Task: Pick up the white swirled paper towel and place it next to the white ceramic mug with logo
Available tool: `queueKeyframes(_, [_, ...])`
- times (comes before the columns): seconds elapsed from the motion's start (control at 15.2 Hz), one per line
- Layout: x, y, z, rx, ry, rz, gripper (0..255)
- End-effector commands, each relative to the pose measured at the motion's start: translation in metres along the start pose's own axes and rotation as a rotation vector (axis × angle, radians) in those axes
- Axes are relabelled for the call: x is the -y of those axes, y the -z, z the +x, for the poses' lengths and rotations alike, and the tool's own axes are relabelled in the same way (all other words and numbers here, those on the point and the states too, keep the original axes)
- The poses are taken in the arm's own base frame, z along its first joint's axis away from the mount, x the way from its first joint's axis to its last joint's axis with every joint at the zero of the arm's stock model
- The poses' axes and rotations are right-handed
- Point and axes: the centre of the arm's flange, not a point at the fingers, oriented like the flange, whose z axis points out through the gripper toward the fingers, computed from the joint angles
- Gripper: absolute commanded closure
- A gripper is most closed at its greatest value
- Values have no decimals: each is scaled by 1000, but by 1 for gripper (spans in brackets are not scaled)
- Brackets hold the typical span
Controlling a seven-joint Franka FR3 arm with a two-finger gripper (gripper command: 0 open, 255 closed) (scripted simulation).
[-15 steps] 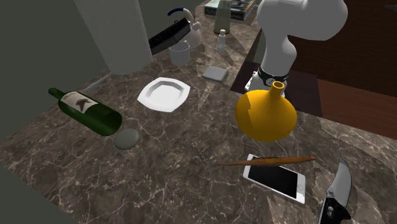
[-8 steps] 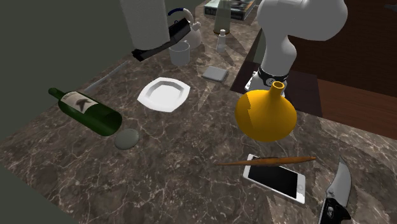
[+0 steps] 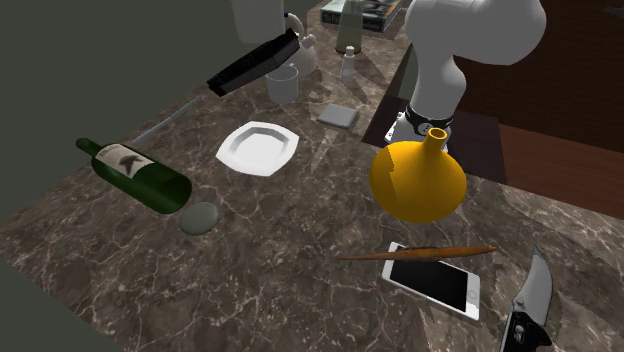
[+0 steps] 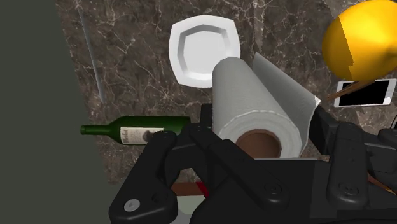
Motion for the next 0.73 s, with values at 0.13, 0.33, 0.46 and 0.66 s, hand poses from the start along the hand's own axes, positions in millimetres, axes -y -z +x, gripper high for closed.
queueKeyframes(0.13, [-10,-3,-50,1,2,0,255])
queueKeyframes(0.33, [-19,-3,-88,1,2,0,255])
queueKeyframes(0.46, [-26,-4,-114,1,2,0,255])
queueKeyframes(0.66, [-36,-4,-152,1,2,0,255])
